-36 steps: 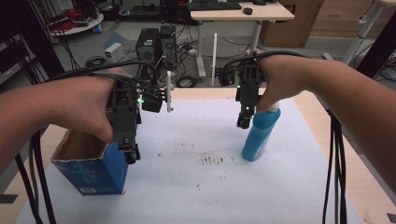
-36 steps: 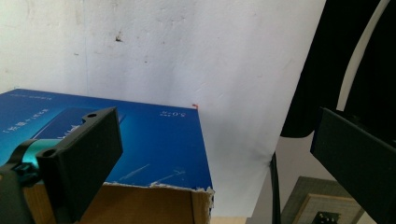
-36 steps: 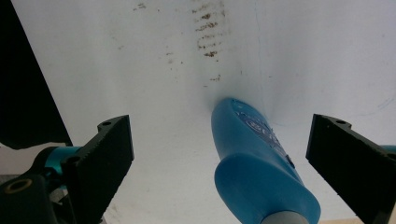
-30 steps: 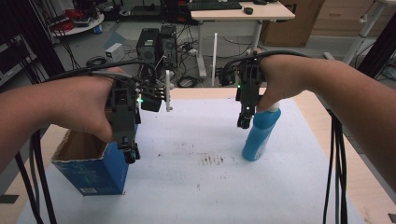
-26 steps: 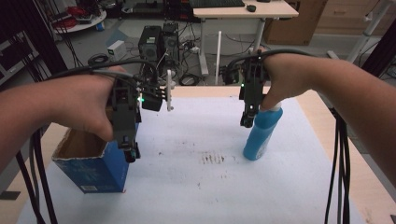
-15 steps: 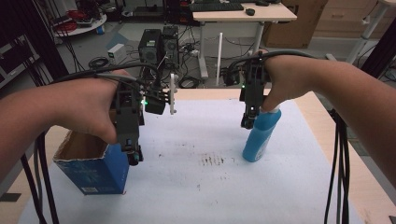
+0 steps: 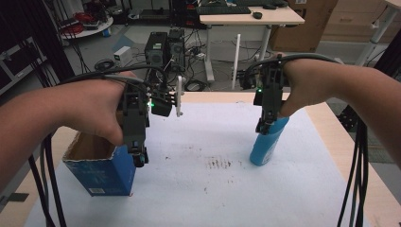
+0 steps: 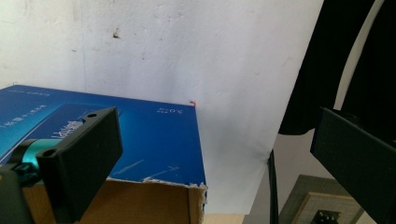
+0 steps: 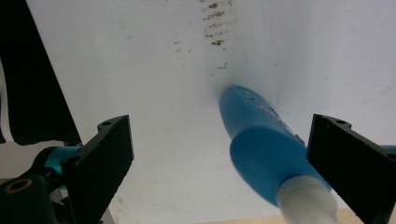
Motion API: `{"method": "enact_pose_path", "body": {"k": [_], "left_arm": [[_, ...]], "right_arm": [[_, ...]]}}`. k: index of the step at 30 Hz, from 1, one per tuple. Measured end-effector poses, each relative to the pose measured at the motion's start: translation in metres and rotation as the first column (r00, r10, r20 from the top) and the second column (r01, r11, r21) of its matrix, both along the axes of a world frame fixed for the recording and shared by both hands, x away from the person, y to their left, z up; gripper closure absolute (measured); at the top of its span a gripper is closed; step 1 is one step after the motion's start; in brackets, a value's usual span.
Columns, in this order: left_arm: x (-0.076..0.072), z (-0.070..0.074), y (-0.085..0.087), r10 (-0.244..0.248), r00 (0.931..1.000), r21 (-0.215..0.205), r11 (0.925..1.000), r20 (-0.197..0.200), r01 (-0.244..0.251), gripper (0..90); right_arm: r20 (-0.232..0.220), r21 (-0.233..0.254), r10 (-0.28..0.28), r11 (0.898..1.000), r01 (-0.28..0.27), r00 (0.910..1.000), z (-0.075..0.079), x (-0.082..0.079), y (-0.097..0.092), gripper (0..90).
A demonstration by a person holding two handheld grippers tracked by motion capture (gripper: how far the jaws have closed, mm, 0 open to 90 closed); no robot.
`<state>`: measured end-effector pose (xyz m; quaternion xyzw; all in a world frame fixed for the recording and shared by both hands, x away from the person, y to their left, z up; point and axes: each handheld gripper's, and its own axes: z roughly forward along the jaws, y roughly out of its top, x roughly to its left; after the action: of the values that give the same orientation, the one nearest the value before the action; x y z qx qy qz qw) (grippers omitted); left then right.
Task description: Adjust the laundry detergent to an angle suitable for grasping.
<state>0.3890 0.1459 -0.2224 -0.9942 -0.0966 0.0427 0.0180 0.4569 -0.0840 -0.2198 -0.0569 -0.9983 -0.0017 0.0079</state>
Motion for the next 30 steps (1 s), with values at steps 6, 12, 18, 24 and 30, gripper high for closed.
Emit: {"method": "enact_pose_path", "body": {"k": [6,12,18,24,30], "left_arm": [[-0.002,0.001,-0.005,0.006,0.9999,-0.021,0.9998,0.008,-0.006,2.1],[-0.007,0.005,-0.016,0.058,0.9977,-0.042,0.9975,0.034,-0.056,2.2],[-0.011,0.01,-0.026,0.115,0.9915,-0.082,0.9906,0.062,-0.11,2.2],[-0.018,0.012,-0.046,0.159,0.9846,-0.12,0.9815,0.074,-0.149,2.1],[-0.02,0.012,-0.073,0.195,0.9752,-0.169,0.9698,0.105,-0.176,2.2]], "right_arm": [[0.007,-0.007,-0.014,1.0,0.014,0.9999,0.001,-0.02,-0.02,6.5],[0.021,0.008,-0.04,0.999,0.04,0.999,-0.002,-0.05,-0.055,6.5],[0.016,0.019,-0.093,0.996,0.092,0.9956,-0.015,-0.068,-0.088,6.5],[0.002,0.036,-0.131,0.991,0.131,0.9913,-0.027,-0.079,-0.114,6.5],[-0.007,0.046,-0.154,0.987,0.154,0.988,-0.036,-0.086,-0.133,6.5]]}}
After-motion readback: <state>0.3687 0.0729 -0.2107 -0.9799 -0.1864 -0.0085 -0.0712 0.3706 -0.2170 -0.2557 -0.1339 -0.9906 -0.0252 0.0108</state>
